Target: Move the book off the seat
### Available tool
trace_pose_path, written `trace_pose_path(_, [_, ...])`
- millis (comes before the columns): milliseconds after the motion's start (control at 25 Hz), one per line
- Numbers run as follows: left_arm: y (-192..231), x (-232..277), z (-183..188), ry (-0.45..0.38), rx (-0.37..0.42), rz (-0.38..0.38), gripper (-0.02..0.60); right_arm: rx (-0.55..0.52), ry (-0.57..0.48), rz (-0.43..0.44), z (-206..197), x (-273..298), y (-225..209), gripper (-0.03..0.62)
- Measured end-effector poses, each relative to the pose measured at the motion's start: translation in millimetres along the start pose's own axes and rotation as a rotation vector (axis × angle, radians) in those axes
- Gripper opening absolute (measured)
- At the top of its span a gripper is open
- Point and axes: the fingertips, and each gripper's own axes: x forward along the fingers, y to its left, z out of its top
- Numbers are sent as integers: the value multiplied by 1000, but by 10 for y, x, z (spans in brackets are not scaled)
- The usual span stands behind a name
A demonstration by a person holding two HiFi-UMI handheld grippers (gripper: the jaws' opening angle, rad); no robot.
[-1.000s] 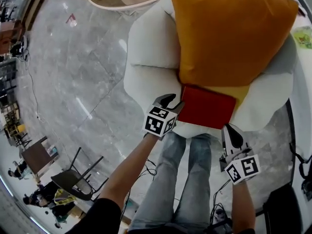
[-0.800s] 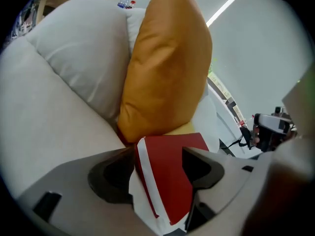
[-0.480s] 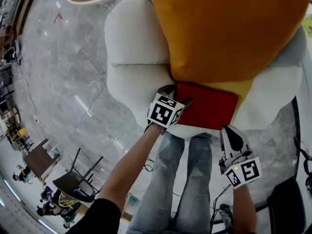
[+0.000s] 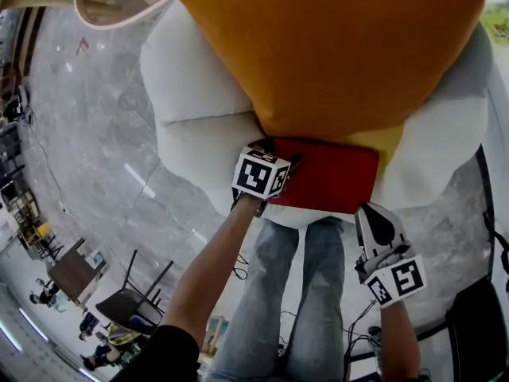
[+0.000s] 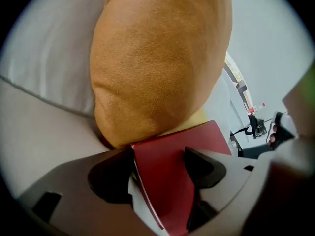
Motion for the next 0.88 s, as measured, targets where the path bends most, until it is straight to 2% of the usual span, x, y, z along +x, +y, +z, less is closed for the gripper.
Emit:
trace_pose_path(200, [-147,-227,112,-82,-50,-14,219,7,-2,7,50,-43,80,8])
trace_pose_path(280, [-314,-394,174,-113,-39,-28,199,4,-10,15,155,-98,138,8])
trace_pose_path(360, [-585,-547,244,-143,3,-54,199,-5,-22,17,264,-169,166,8])
trace_pose_path(520, [-1208,-789,328,-181,177,-91,199,-34,-48,4,469,-349,178,8])
trace_pose_path(600, [-1426,-875,349,-193,238,-103,199,-66,-52,-17,562,-449,153,8])
trace_pose_path(680, [-1566,-944,387,-204,271,-105,199,-82,-59,-46,631,-550,108,8])
trace_pose_path(800, [-1697,-975,386,-208,313,-65,202,-73,-69,-71,653,-718,93,8])
trace_pose_path(880, [-1757,-956,377,-212,306,-39,238,-76,-68,-80,637,-819,104,8])
